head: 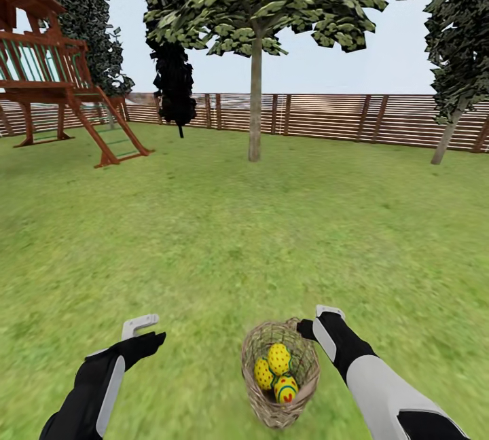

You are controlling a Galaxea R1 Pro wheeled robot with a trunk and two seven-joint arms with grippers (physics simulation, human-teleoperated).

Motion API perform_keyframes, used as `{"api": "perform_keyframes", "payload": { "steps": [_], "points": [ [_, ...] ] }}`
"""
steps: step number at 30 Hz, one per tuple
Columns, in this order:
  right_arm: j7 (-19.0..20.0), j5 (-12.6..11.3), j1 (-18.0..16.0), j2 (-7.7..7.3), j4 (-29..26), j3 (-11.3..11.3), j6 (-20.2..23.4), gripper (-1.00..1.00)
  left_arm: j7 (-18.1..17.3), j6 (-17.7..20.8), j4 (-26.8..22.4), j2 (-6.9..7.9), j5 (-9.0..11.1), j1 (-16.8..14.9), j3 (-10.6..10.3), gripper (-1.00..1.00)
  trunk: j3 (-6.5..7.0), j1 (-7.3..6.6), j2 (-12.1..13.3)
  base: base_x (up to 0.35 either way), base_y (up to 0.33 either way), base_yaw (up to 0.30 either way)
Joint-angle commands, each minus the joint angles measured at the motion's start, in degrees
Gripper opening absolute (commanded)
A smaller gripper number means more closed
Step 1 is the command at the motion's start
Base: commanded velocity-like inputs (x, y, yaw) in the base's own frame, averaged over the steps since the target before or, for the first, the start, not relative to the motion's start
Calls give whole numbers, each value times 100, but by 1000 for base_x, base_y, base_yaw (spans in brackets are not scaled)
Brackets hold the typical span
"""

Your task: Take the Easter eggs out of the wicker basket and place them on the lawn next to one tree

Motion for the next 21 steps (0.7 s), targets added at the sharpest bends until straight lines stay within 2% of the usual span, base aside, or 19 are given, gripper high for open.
{"api": "perform_keyframes", "payload": {
  "steps": [1, 8, 21],
  "points": [
    [-39, -52, -3, 1, -12, -19, 13, 100, -24, 33, -7, -7, 16, -5, 19, 100, -28, 28, -50, 332, 0, 0],
    [-39, -38, -3, -25, -11, -19, 7, 100, -38, 33, -4, -8, 19, -5, 18, 100, -154, 182, -331, 281, 0, 0],
    [-39, -28, 2, -26, -4, 5, -34, 100, -56, 39, -7, -8, 15, -5, 18, 100, -387, 467, -852, 24, 0, 0]
  ]
}}
